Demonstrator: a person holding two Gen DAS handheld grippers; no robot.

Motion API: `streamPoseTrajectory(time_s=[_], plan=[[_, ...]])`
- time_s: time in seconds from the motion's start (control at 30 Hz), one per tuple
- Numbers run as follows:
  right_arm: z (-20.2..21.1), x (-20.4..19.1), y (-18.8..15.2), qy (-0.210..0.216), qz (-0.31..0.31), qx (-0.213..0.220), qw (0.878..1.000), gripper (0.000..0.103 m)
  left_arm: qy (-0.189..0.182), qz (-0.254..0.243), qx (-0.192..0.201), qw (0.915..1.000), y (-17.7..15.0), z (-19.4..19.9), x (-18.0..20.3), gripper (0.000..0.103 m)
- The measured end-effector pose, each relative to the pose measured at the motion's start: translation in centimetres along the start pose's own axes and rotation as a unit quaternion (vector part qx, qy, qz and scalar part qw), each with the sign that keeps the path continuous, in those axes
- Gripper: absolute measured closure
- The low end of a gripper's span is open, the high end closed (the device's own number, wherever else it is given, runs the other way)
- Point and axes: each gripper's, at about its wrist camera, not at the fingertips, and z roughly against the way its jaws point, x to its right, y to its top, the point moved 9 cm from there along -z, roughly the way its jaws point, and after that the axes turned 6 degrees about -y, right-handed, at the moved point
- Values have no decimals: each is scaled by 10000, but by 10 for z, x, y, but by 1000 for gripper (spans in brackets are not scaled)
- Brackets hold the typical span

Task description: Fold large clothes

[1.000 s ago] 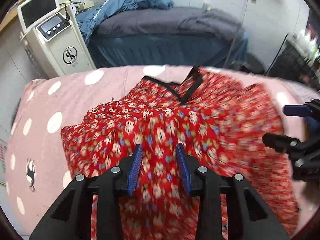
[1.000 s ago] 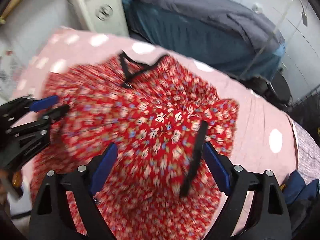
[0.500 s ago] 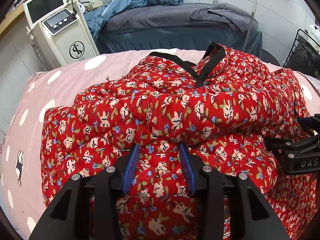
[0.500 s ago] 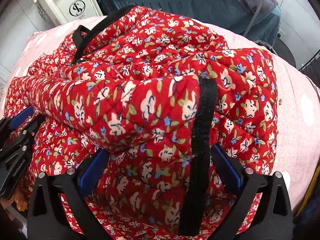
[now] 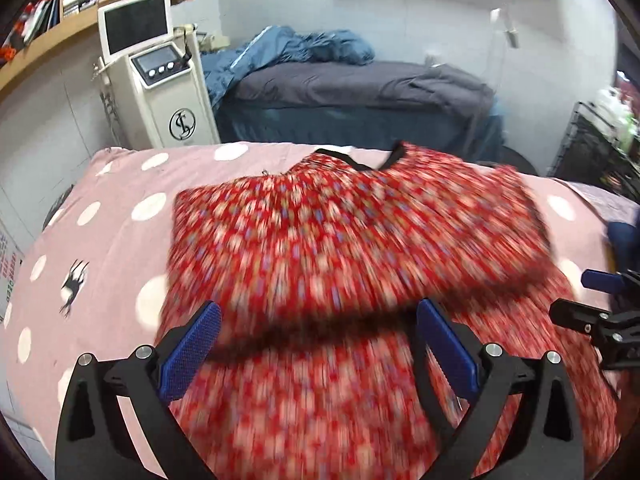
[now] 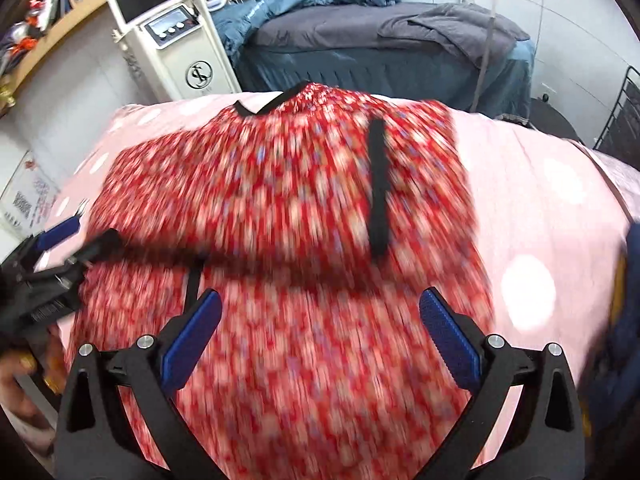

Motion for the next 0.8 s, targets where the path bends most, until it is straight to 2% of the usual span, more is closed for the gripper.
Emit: streamPoseTrajectory(time_s=[0.07,0.13,0.17,0.3,0.43,0.5,0.6,0.7,0.77,0.8], plan=[[25,15,-38,-130,156,107,9997,5,111,-269,84,9995,-31,34,3,6],[46,36,-76,-326,252,150,9990,5,194,-468,-72,9987,-66,56,4,6],[48,48,-84,-390,259,106,9988,5,205,-516,-139,9984,-77,63,2,6],[66,109,-136,-666,-76,-219,9975,5,410,-335,-185,9984,-121,96,-23,6],[80,164,-168,-727,-626,-443,9944,5,327,366,-348,9982,-140,113,-60,6],[84,183,-183,-502,-1029,-567,9918,5,268,801,-374,9957,-144,118,-82,6],[88,193,-201,0,-1518,-698,9859,5,69,1622,-330,9862,-148,127,-120,7],[86,193,-214,248,-1715,-762,9819,5,-566,2546,-225,9651,-156,132,-142,7],[80,188,-218,380,-1791,-858,9793,5,-791,2760,-373,9572,-164,125,-142,7],[77,183,-217,420,-1799,-889,9788,5,-813,2770,-457,9563,-166,121,-140,7]])
